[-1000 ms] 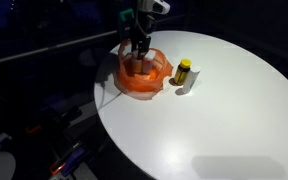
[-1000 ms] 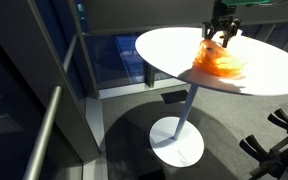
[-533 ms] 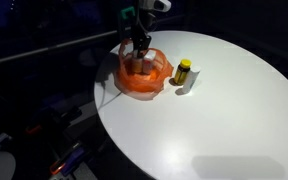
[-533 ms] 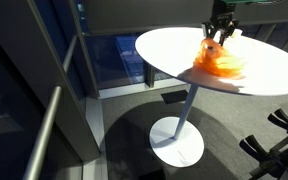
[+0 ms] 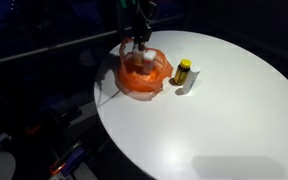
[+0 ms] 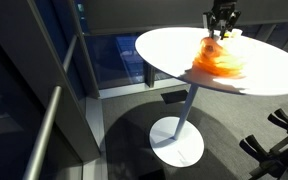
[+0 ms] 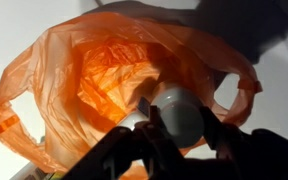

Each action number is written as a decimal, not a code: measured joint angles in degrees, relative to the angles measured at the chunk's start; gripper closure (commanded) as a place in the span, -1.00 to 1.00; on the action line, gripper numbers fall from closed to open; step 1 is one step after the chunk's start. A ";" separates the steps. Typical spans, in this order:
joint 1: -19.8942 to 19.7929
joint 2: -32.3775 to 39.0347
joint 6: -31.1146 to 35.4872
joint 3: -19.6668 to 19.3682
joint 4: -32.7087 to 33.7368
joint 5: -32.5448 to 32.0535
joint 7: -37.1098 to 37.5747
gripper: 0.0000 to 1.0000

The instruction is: Remove the white bottle from the plastic bag

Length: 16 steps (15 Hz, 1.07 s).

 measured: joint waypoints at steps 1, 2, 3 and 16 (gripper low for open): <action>0.00 -1.06 -0.72 0.01 0.06 0.31 -0.33 0.61; 0.00 -2.11 -1.56 0.00 0.14 0.43 -0.51 0.61; -0.02 -3.18 -2.51 0.00 0.26 0.46 -0.56 0.61; -5.01 -7.30 -6.67 -4.84 3.57 0.48 -0.35 0.61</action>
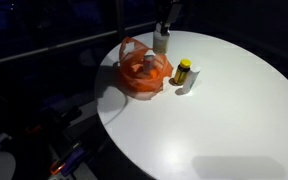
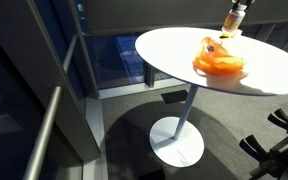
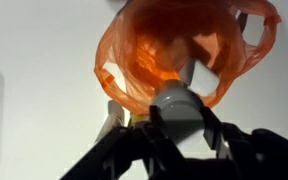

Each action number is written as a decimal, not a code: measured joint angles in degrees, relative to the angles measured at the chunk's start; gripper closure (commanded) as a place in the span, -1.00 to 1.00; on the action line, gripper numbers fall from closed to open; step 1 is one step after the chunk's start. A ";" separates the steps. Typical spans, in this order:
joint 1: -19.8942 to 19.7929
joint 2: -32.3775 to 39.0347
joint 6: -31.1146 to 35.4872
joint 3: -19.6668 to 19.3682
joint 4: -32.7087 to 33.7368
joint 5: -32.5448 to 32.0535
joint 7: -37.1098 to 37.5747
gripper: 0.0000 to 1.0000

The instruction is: Remove the white bottle from the plastic bag

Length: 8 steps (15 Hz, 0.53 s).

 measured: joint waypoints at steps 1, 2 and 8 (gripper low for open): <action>-0.57 0.01 0.00 -0.47 0.01 0.04 0.03 0.61; -1.10 0.04 -0.01 -0.92 0.01 0.12 0.06 0.61; -4.00 1.29 0.01 -3.33 0.01 1.75 0.23 0.61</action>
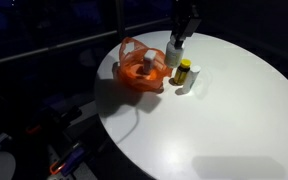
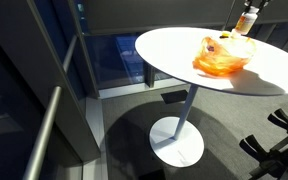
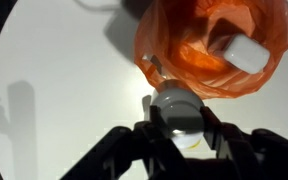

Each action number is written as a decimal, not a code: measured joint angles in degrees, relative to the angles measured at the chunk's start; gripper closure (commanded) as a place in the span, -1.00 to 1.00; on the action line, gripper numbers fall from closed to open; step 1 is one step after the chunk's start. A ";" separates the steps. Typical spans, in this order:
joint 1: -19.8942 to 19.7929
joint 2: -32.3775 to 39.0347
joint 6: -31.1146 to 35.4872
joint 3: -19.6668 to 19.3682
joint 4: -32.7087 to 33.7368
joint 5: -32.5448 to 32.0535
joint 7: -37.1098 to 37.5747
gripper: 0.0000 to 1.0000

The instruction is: Remove the white bottle from the plastic bag

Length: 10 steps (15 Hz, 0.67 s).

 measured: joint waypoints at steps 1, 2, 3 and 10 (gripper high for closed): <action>-0.45 0.44 0.00 -0.29 0.00 0.43 0.01 0.61; -0.86 1.00 0.01 -0.60 0.00 0.90 0.01 0.61; -1.17 1.53 0.05 -0.87 0.01 1.35 0.01 0.61; -1.80 5.88 3.85 -1.68 0.02 1.75 0.11 0.61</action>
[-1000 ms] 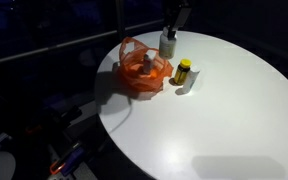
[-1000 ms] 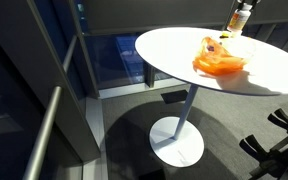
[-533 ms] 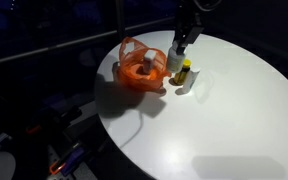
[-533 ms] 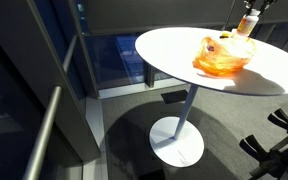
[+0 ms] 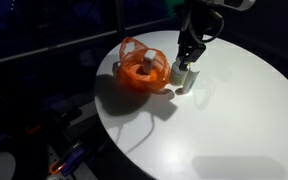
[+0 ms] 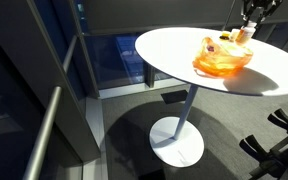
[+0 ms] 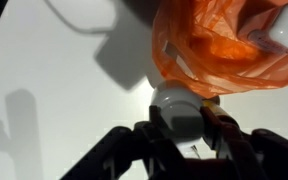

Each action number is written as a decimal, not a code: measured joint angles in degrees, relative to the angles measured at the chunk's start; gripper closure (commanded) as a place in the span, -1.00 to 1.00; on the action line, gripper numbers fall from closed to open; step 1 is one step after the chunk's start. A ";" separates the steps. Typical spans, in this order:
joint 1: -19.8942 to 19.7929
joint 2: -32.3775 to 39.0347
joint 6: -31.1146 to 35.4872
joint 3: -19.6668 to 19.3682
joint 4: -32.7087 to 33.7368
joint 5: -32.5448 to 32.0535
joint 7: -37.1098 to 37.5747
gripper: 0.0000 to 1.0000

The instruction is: Remove the white bottle from the plastic bag

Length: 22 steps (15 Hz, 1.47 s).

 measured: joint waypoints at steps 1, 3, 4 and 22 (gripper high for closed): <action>0.00 0.52 0.78 0.00 0.00 0.00 0.00 0.61; 0.04 1.47 2.34 0.00 0.00 0.00 0.00 0.61; 0.05 1.89 3.05 0.00 0.00 0.00 0.00 0.61; 0.71 6.01 4.40 0.79 0.08 0.03 -0.02 -1.00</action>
